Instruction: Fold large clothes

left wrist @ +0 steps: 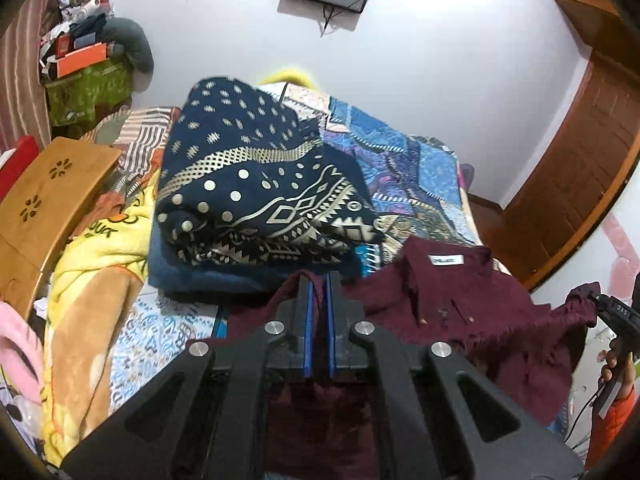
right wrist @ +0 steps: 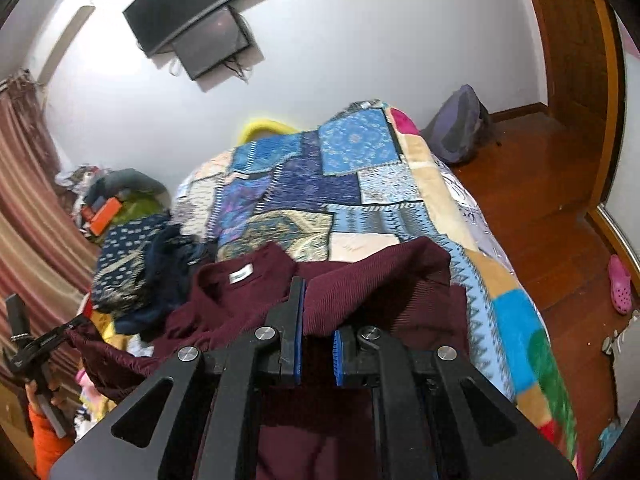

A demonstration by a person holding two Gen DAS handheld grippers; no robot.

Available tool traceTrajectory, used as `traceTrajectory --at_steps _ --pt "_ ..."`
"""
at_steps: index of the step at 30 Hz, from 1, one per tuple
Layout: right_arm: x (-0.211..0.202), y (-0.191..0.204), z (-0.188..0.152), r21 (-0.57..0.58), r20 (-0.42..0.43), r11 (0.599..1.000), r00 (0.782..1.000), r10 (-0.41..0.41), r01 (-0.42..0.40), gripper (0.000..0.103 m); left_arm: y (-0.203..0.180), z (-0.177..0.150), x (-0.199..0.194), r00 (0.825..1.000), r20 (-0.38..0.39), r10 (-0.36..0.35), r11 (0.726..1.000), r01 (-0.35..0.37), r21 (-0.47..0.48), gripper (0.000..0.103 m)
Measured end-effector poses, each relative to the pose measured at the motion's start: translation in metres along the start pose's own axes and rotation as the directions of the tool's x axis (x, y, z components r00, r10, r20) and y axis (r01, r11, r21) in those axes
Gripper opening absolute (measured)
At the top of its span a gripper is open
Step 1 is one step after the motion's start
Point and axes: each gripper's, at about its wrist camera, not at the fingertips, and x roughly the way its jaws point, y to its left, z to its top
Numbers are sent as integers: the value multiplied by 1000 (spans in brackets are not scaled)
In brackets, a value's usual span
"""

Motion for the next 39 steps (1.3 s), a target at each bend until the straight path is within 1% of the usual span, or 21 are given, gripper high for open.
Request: traceTrajectory --at_steps 4,7,12,14,16,17,19,20,22,24,26,28,31,33,34,37,39 --pt "22 -11 6 15 -31 1000 999 -23 23 10 5 4 35 999 -37 -3 1000 3 1 4" --pt "36 -17 4 22 -60 999 997 -40 42 10 6 0 54 998 -68 1 1000 -1 8 4" --pt "52 -31 2 67 -118 997 992 -41 49 10 6 -6 79 991 -131 2 1000 0 13 4" --pt "55 -33 0 72 -139 996 989 -49 60 11 4 -8 86 987 -163 8 1000 -5 20 6" --pt "55 -30 -2 59 -162 995 984 -71 81 12 0 -10 89 982 -187 10 999 -4 34 11" --pt "55 -27 -3 45 -170 995 982 -82 91 14 -2 -10 90 981 -192 10 999 -3 36 13" --pt "51 -17 -2 -5 -179 993 976 -121 122 18 -6 -11 86 981 -193 -2 999 10 36 27" --pt "49 -12 -3 -31 -177 991 975 -136 132 22 -9 -11 82 982 -188 -13 999 20 37 30" --pt "42 1 -3 -85 -164 986 974 -155 142 29 -18 -11 72 983 -178 -32 998 41 52 39" --pt "31 13 -4 -128 -139 980 976 -168 151 42 -28 -11 63 985 -169 -39 995 54 80 41" --pt "20 24 -6 -168 -116 975 979 -166 145 48 -37 -13 53 986 -159 -44 992 62 108 43" --pt "9 36 -11 -206 -108 971 984 -144 120 49 -46 -18 45 986 -157 -50 989 71 128 51" --pt "1 48 -21 -240 -125 966 984 -127 94 56 -55 -29 38 985 -163 -55 984 81 156 52" --pt "2 51 -28 -250 -141 964 982 -126 88 60 -60 -41 40 980 -193 -52 983 84 163 52" --pt "3 52 -33 -255 -151 963 980 -131 89 61 -62 -45 42 977 -207 -50 983 85 162 52" --pt "11 51 -47 -249 -212 964 966 -150 96 61 -60 -66 52 962 -271 -33 986 76 150 52" --pt "17 48 -59 -238 -269 967 949 -161 97 61 -57 -82 59 950 -313 -20 988 66 139 52"
